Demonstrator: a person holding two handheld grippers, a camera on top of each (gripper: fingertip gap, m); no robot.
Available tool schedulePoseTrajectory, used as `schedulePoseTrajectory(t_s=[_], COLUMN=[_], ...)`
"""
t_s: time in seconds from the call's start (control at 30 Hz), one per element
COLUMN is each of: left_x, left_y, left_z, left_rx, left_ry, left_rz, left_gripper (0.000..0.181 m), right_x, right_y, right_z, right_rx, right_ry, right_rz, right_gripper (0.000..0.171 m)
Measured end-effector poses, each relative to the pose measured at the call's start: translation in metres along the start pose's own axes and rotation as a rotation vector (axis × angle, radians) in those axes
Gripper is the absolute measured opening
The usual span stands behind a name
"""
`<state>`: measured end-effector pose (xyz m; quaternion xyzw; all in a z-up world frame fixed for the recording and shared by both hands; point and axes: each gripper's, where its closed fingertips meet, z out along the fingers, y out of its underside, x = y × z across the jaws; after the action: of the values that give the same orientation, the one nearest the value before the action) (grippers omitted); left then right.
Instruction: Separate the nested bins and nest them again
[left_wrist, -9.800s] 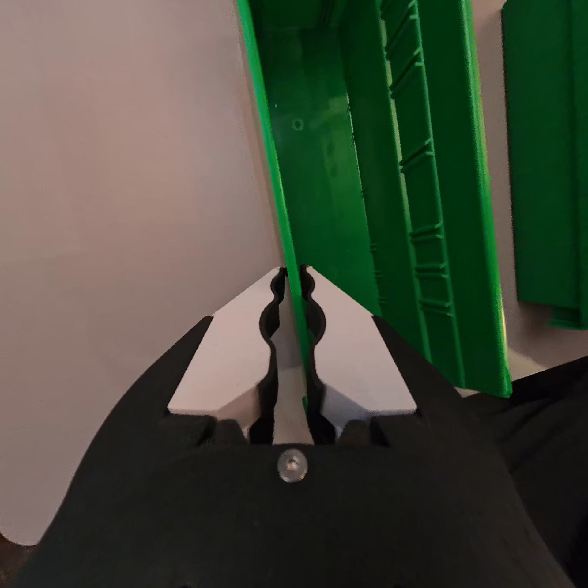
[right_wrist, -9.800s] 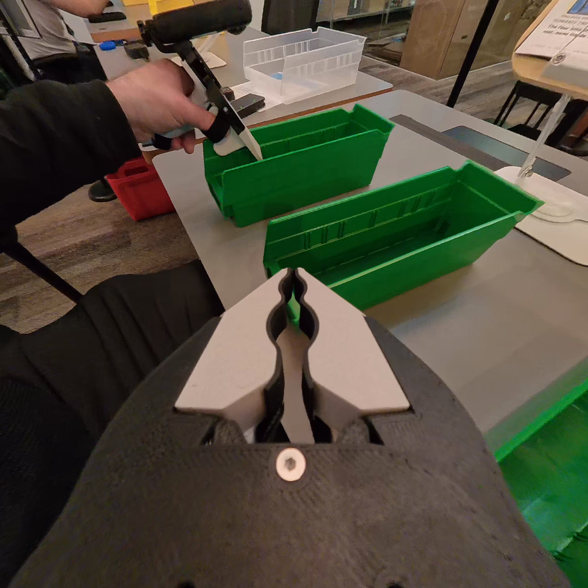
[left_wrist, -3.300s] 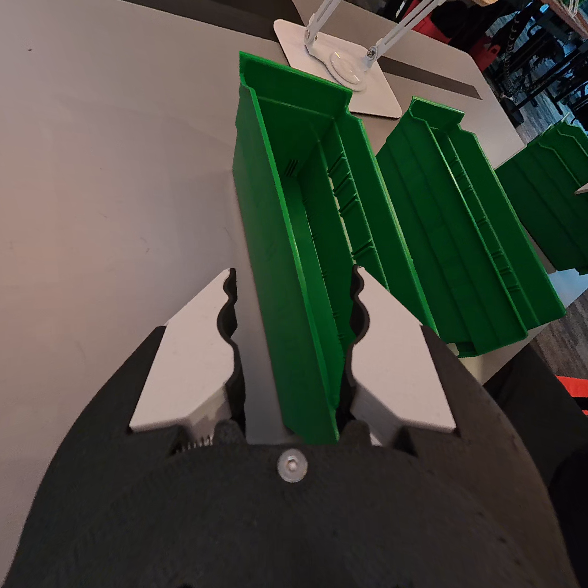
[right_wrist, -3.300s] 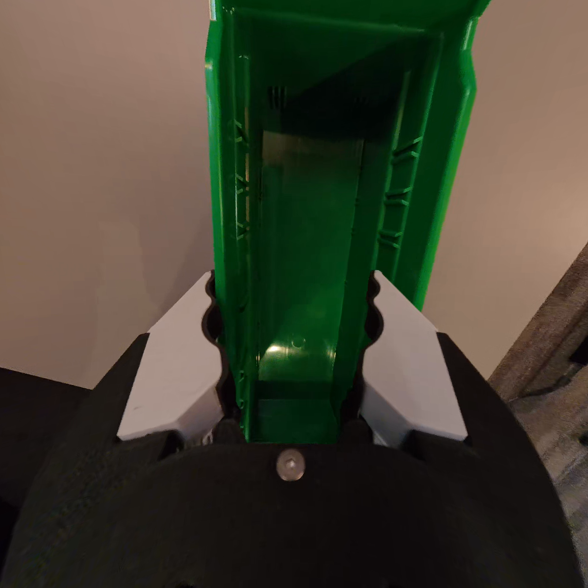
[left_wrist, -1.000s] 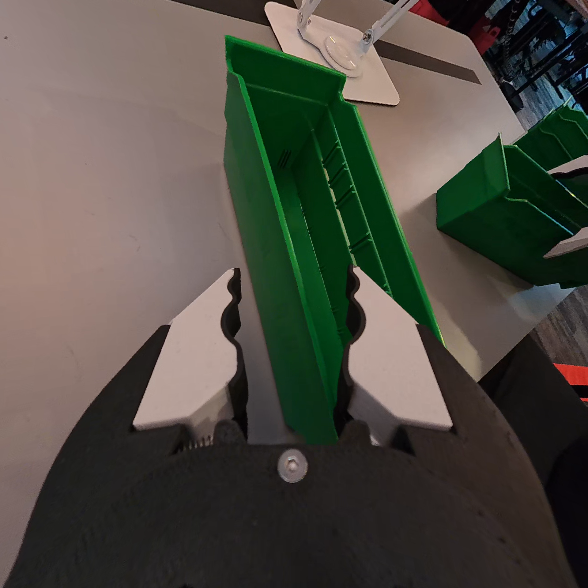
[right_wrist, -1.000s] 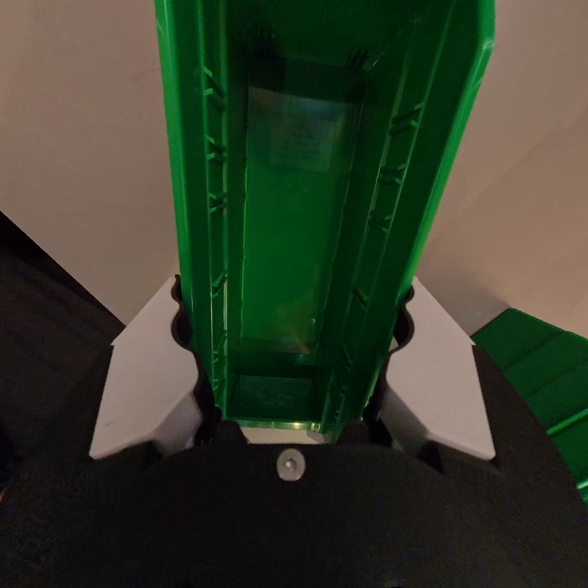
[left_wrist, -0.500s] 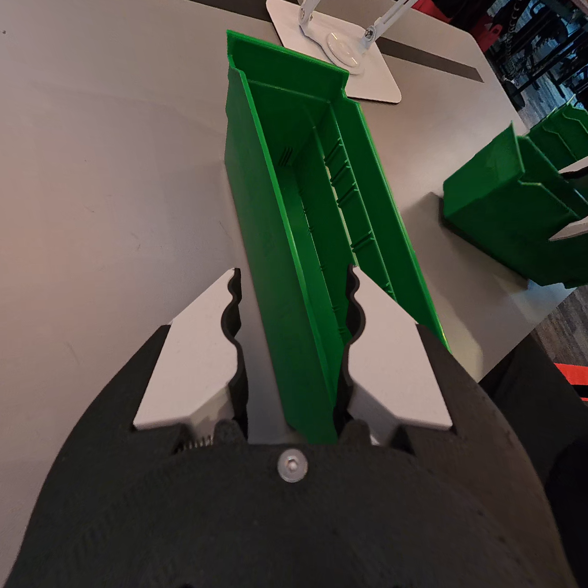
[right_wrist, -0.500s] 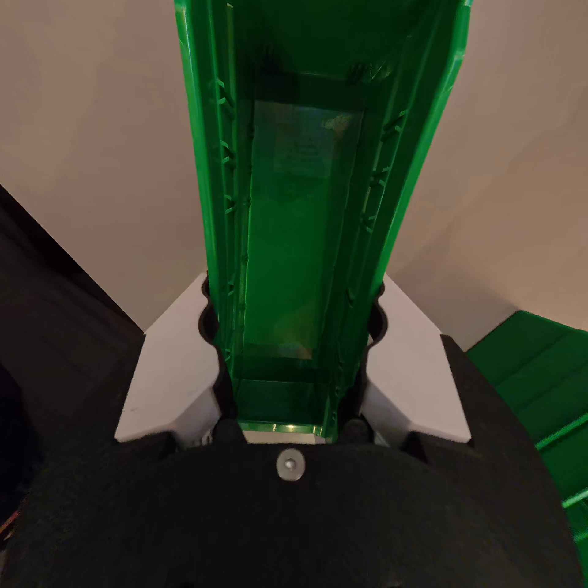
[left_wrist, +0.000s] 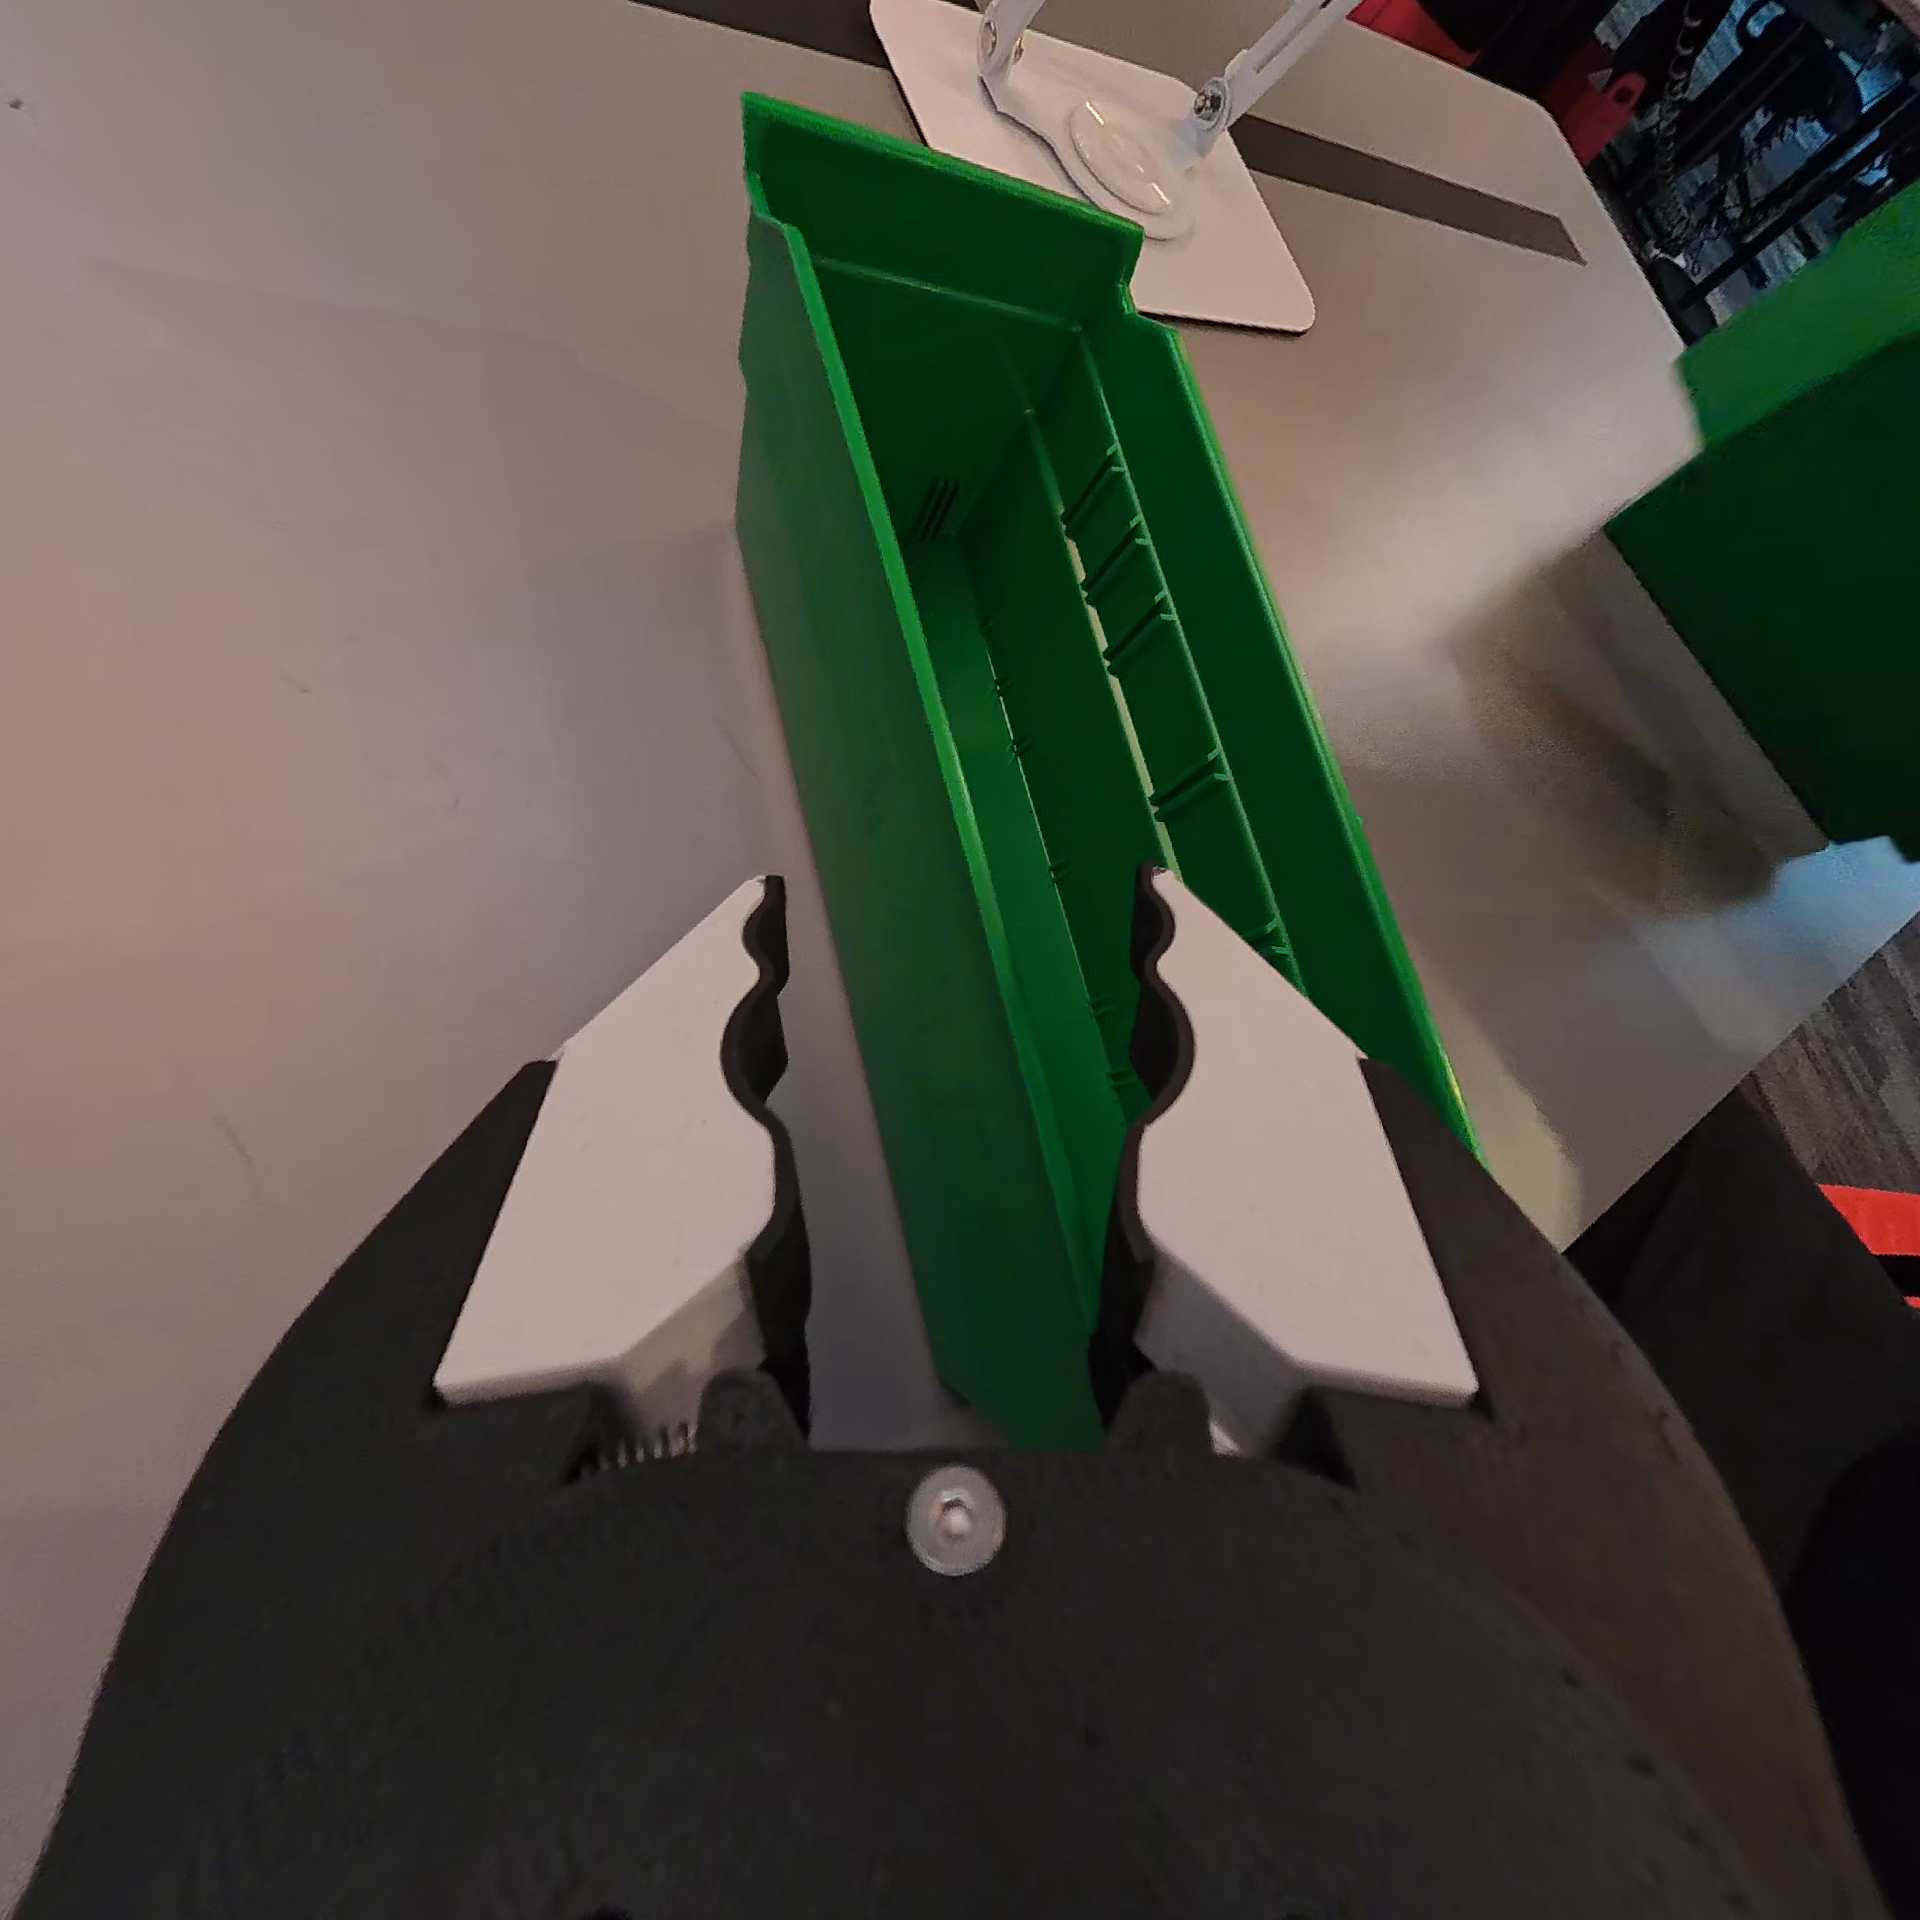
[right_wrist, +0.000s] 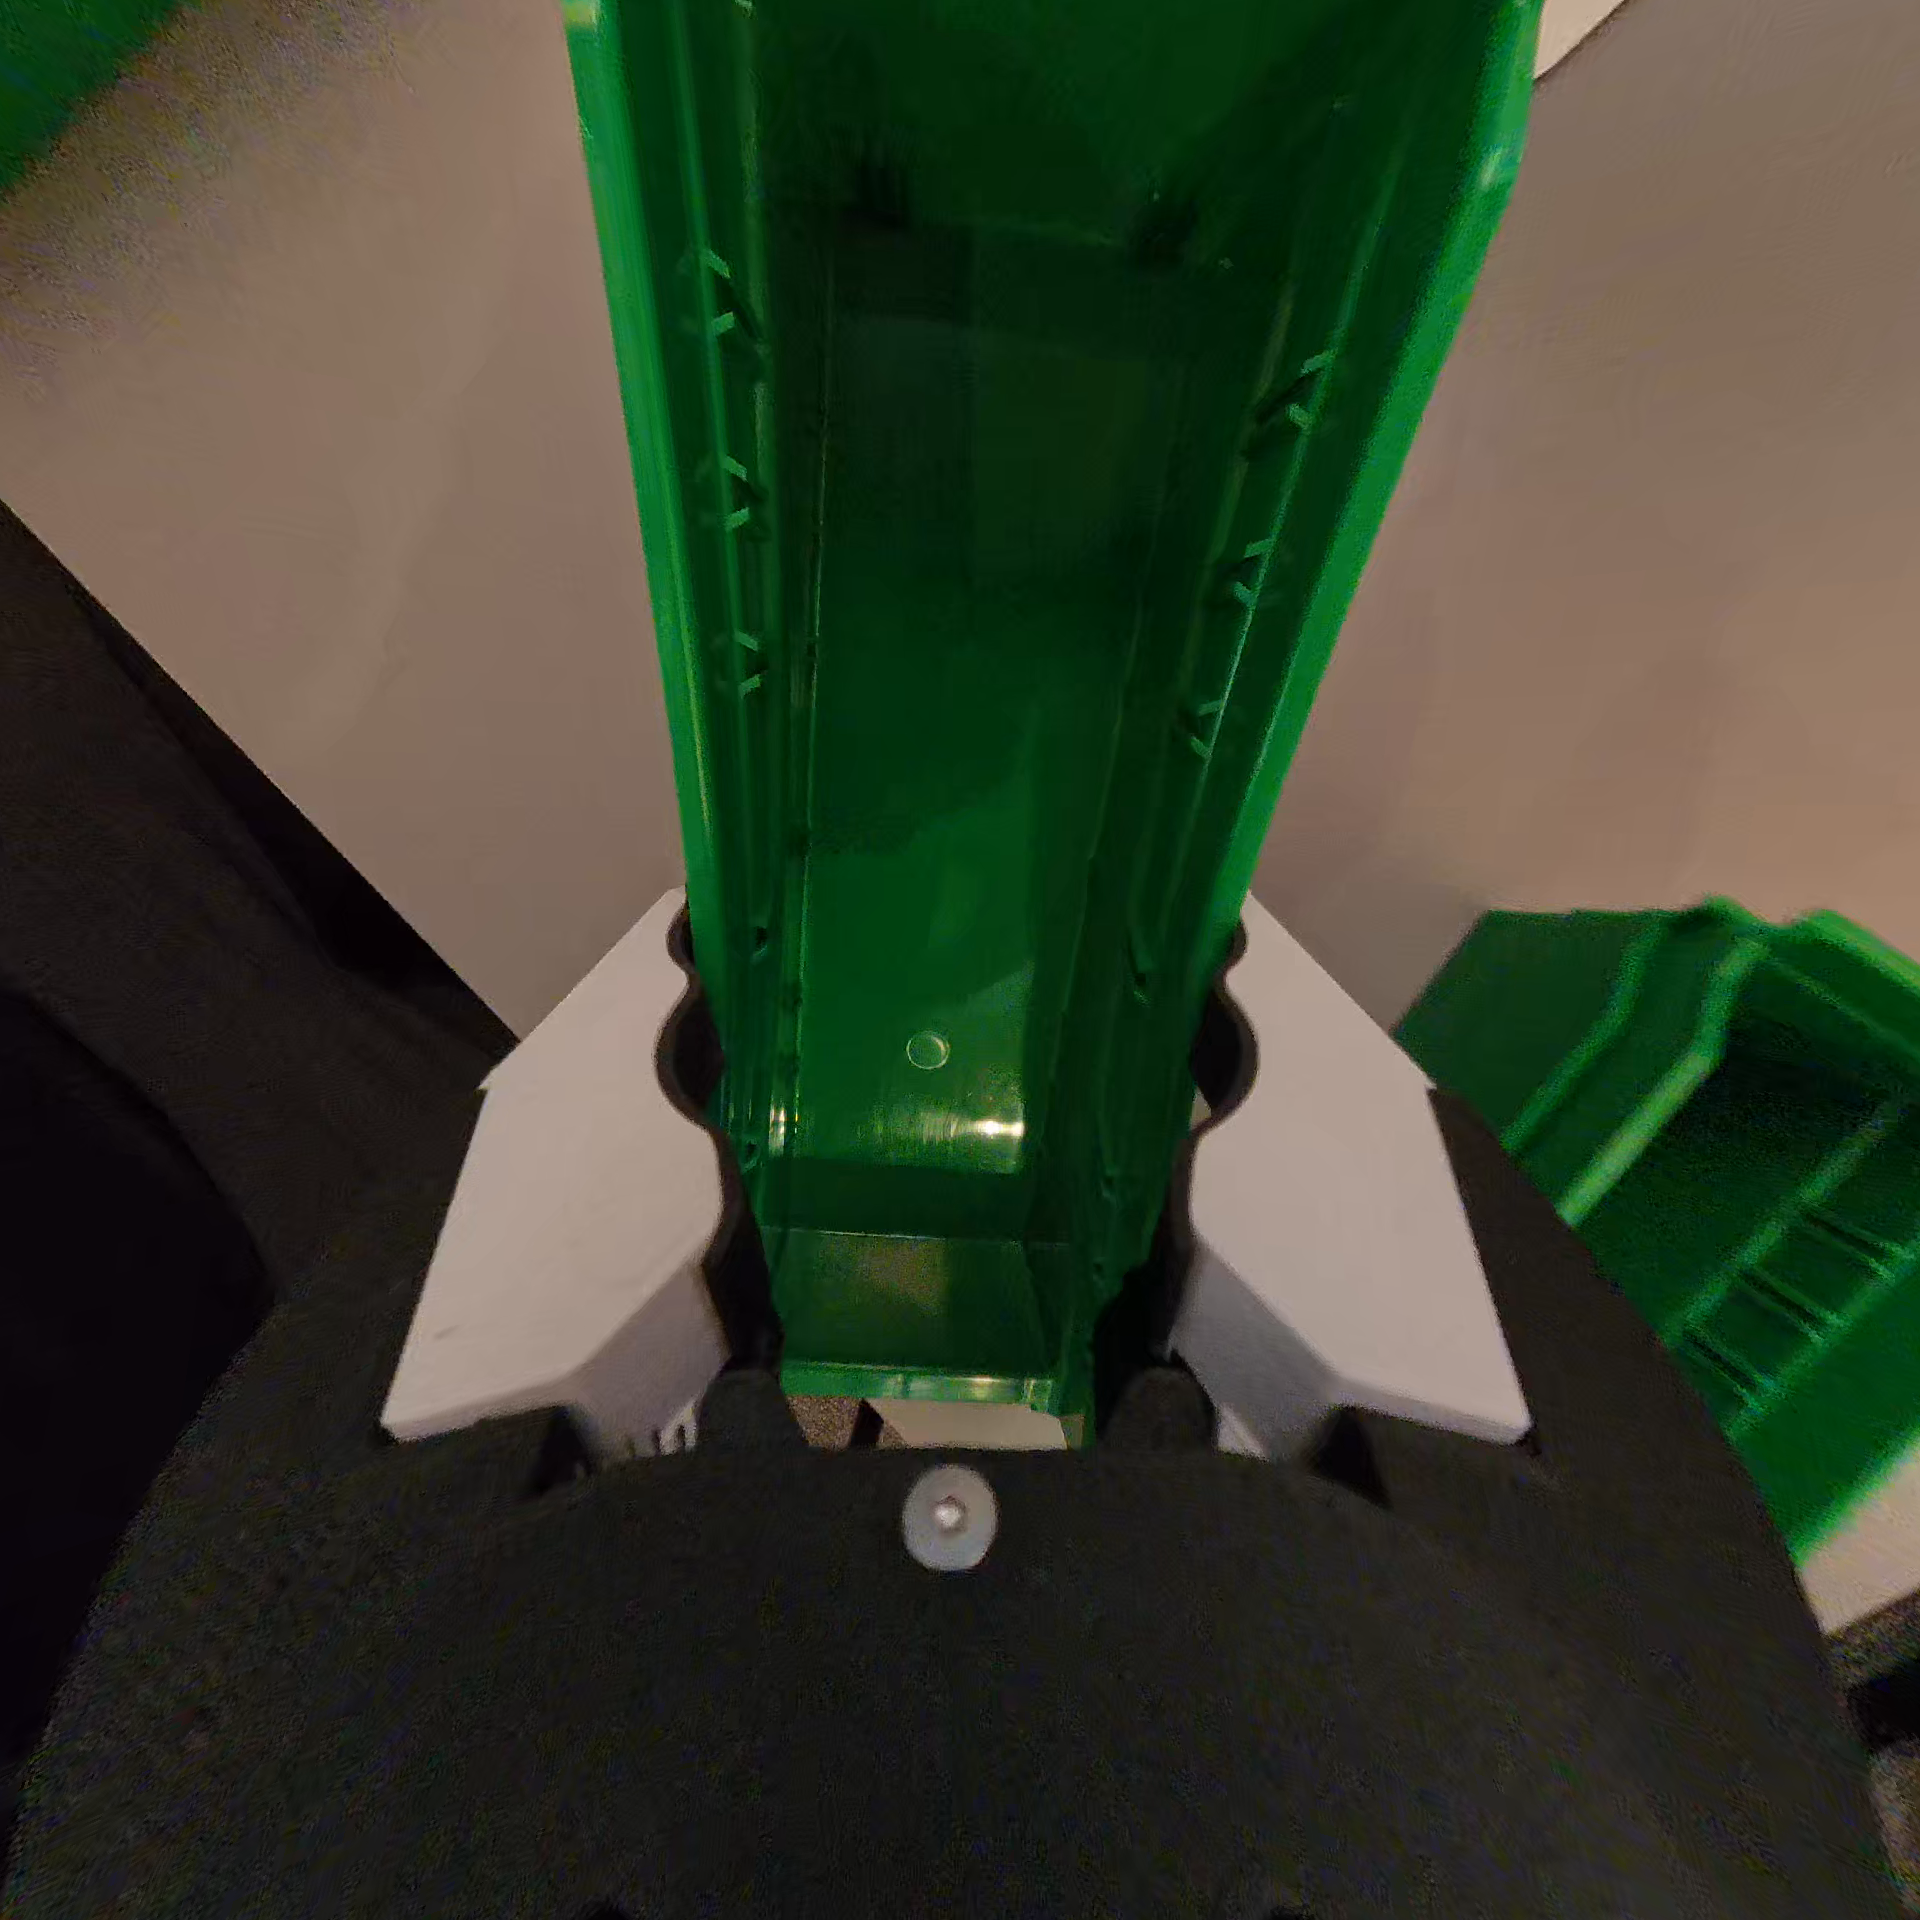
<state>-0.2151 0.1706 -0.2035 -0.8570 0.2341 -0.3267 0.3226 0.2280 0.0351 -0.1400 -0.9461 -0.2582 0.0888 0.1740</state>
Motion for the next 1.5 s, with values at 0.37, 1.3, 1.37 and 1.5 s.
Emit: schedulePoseTrajectory(t_s=[0.37, 1.3, 1.37, 1.5], left_x=[-0.001, -0.002, -0.002, -0.002], left_y=[0.003, 0.007, 0.007, 0.008], left_z=[0.003, 0.005, 0.006, 0.006], left_rx=[-0.011, -0.025, -0.027, -0.029], left_ry=[0.010, 0.000, 0.001, 0.003], left_rz=[-0.007, -0.010, -0.009, -0.010], left_gripper=[0.066, 0.066, 0.065, 0.065], right_x=[0.096, 0.151, 0.151, 0.152], right_y=[0.026, 0.142, 0.145, 0.147], right_z=[-0.155, -0.056, -0.051, -0.047], right_rx=[0.049, -0.194, -0.211, -0.201], right_ry=[0.212, 0.223, 0.226, 0.220], right_rz=[0.204, 0.354, 0.351, 0.355], right_gripper=[0.094, 0.096, 0.096, 0.097])
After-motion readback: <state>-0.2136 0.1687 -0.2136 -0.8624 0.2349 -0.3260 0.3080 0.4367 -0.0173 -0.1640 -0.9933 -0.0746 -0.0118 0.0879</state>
